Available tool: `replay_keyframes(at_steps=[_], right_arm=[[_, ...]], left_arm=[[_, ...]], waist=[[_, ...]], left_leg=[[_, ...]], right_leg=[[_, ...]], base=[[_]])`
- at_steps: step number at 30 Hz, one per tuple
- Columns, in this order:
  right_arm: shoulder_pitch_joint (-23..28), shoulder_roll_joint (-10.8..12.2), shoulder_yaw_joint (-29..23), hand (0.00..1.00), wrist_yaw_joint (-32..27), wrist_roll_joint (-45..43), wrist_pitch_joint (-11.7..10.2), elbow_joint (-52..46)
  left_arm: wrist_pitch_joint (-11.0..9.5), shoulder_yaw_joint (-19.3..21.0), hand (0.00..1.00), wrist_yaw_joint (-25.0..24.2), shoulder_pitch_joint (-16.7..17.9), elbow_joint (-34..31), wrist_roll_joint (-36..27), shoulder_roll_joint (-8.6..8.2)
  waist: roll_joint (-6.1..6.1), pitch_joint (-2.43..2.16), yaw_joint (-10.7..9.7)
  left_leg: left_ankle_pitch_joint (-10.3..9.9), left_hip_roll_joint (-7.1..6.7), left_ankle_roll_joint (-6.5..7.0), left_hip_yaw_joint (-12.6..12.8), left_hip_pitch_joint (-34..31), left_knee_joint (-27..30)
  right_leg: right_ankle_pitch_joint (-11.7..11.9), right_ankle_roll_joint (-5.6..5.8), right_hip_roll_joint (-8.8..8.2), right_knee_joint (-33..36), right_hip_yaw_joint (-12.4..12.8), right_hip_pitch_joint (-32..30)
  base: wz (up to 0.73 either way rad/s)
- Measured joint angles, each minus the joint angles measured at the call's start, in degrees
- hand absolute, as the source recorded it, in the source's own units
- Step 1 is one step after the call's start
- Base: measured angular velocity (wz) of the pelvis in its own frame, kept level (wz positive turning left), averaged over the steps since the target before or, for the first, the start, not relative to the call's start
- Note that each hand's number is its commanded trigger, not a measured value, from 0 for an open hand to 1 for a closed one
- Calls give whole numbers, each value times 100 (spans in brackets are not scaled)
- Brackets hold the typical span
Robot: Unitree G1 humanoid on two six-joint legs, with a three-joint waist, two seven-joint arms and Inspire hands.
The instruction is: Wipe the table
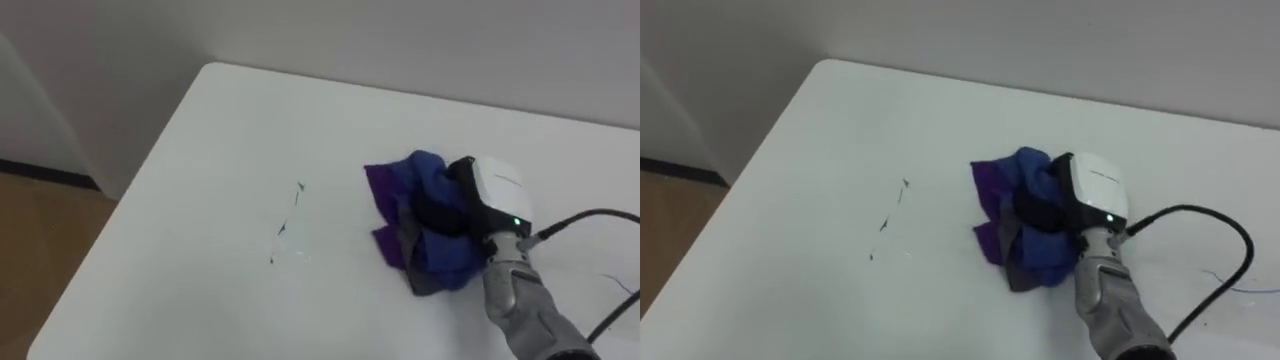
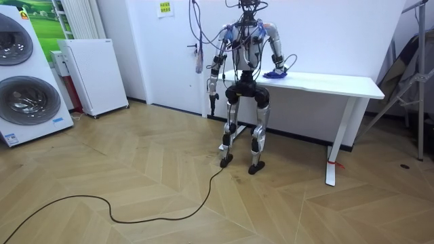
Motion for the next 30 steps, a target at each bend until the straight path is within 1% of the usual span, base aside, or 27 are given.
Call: replay_keyframes(at_steps=[1, 2, 3, 4, 5, 6, 7, 9, 11, 12, 13, 14, 15, 17, 18, 19, 20, 21, 22, 23, 24, 25, 26, 27, 28, 29, 30], right_arm=[[230, -21, -348, 100, -200, 52, -116, 83], [443, -67, -632, 100, -322, 254, -166, 121], [518, -86, -758, 100, -375, 367, -192, 167], [650, -106, -1026, 100, -461, 528, -286, 293], [774, -119, -1319, 100, -464, 624, -361, 402], [835, -128, -1445, 100, -465, 685, -387, 482], [923, -158, -1675, 100, -474, 852, -461, 662], [1011, -285, -1853, 100, -504, 1009, -482, 854], [1187, -371, -2027, 100, -502, 1076, -481, 896], [1206, -371, -2038, 100, -501, 1102, -481, 896], [1211, -364, -1999, 100, -484, 1124, -452, 878], [1114, -364, -1945, 100, -476, 1124, -348, 799], [1081, -352, -1938, 100, -459, 1120, -275, 758], [873, -275, -1773, 100, -407, 1027, 132, 529], [816, -249, -1683, 100, -367, 966, 303, 414], [679, -134, -1461, 100, -213, 766, 609, 140], [374, -78, -1125, 100, -20, 511, 786, 5], [134, 58, -762, 100, 187, 204, 911, -196], [75, 118, -578, 100, 283, 28, 967, -389], [-71, 199, -118, 100, 421, -186, 1034, -718], [-212, 227, 121, 100, 505, -282, 1056, -822], [-541, 284, 555, 100, 653, -512, 1036, -867], [-796, 291, 800, 100, 790, -669, 979, -867], [-889, 293, 853, 100, 854, -726, 958, -867], [-1050, 292, 931, 100, 929, -793, 960, -853], [-1127, 295, 955, 100, 943, -858, 962, -785], [-1123, 291, 954, 100, 943, -907, 962, -750]], left_arm=[[-1, 207, 0, 11, 40, -9, 193, 21], [-5, 367, 0, 29, 23, -46, 379, 45], [-6, 437, 0, 44, -4, -70, 422, 50], [-6, 553, 0, 57, 39, -69, 450, 79], [-9, 634, 0, 57, 46, -69, 448, 139], [-8, 725, 0, 55, 46, -73, 449, 163], [-20, 884, 0, 58, 46, -111, 436, 195], [-58, 973, 0, 57, 23, -162, 439, 208], [-94, 942, 0, 48, 0, -252, 441, 192], [-96, 929, 0, 46, 0, -294, 441, 185], [-150, 842, 0, 44, -13, -326, 428, 173], [-188, 689, 0, 56, -58, -312, 383, 147], [-188, 630, 0, 59, -93, -304, 334, 122], [-197, 416, 0, 103, -194, -227, 324, -6], [-200, 361, 0, 107, -236, -161, 323, -39], [-193, 273, 0, 105, -378, 5, 320, -115], [-184, 175, 0, 105, -499, 145, 324, -164], [-155, 59, 0, 103, -532, 176, 330, -186], [-156, 10, 0, 100, -585, 182, 329, -201], [-166, -87, 0, 103, -649, 187, 285, -219], [-176, -98, 0, 100, -659, 187, 248, -227], [-167, -91, 0, 101, -677, 184, 208, -232], [-145, -107, 0, 102, -677, 173, 195, -232], [-141, -132, 0, 104, -649, 166, 162, -229], [-131, -199, 0, 105, -552, 142, 100, -213], [-77, -193, 0, 102, -456, 152, 97, -199], [-32, -192, 0, 101, -388, 153, 99, -195]], waist=[[-32, -5, -85], [-51, -16, -87], [-59, -17, -101], [-86, -32, -178], [-126, -58, -259], [-146, -71, -294], [-174, -73, -372], [-180, -84, -467], [-170, -139, -552], [-169, -139, -557], [-149, -147, -536], [-126, -150, -515], [-114, -150, -508], [-63, -130, -344], [-48, -126, -292], [-15, -116, -110], [16, -60, -39], [14, -13, -12], [11, -1, 33], [9, 5, 232], [3, 9, 332], [-2, 33, 467], [-34, 36, 532], [-30, 35, 611], [-19, 41, 710], [-19, 49, 756], [-16, 51, 758]], left_leg=[[23, -50, 38, 29, 9, -2], [32, -82, 57, 124, 14, -1], [34, -96, 67, 166, 16, -1], [31, -123, 85, 178, 22, -3], [21, -133, 103, 225, 45, -8], [14, -135, 116, 227, 62, -11], [-2, -137, 135, 226, 92, -6], [-11, -148, 145, 234, 96, 5], [-15, -152, 152, 236, 136, 9], [-15, -152, 152, 239, 158, 6], [-18, -149, 149, 248, 188, 3], [-17, -148, 150, 266, 201, -3], [-16, -145, 151, 289, 202, 4], [-22, -95, 141, 446, 220, 5], [-25, -86, 137, 452, 224, 6], [-41, -69, 129, 426, 232, -28], [-69, -62, 121, 279, 222, -8], [-71, -58, 119, 183, 167, 14], [-70, -64, 117, 132, 134, 12], [-64, -62, 109, 108, 73, 0], [-62, -60, 109, 87, 55, -4], [-58, -52, 102, 40, 7, 2], [-43, -58, 95, -61, -33, 34], [-42, -63, 95, -109, -41, 73], [-56, -75, 101, -192, -65, 122], [-59, -91, 105, -219, -97, 168], [-60, -99, 108, -207, -110, 197]], right_leg=[[-62, 51, -58, 13, 10, 88], [-96, 80, -101, 14, 57, 109], [-104, 92, -119, 17, 65, 116], [-108, 103, -132, 5, 123, 163], [-123, 127, -147, 11, 146, 183], [-125, 130, -148, 7, 137, 220], [-130, 137, -148, 3, 129, 276], [-129, 141, -156, 6, 141, 306], [-131, 144, -168, 14, 137, 336], [-131, 144, -168, 18, 137, 352], [-132, 144, -167, 34, 143, 368], [-131, 144, -164, 38, 171, 369], [-130, 143, -157, 50, 208, 351], [-100, 102, -114, 161, 368, 238], [-82, 85, -98, 185, 410, 202], [-53, 48, -72, 276, 440, 62], [-17, 9, -33, 330, 447, -25], [10, -24, -1, 324, 455, -83], [10, -26, 12, 323, 455, -122], [2, -29, 41, 323, 480, -223], [3, -30, 62, 323, 492, -263], [15, -56, 84, 320, 480, -302], [34, -97, 87, 328, 448, -302], [26, -93, 82, 325, 419, -294], [8, -85, 56, 330, 319, -280], [-24, -57, 14, 373, 216, -291], [-53, -36, -18, 446, 159, -299]], base=[[62], [47], [21], [14], [12], [8], [0], [0], [0], [-6], [-8], [-11], [-27], [-49], [-74], [-85], [-81], [-43], [-22], [-21], [-21], [9], [26], [47], [47], [49], [44]])
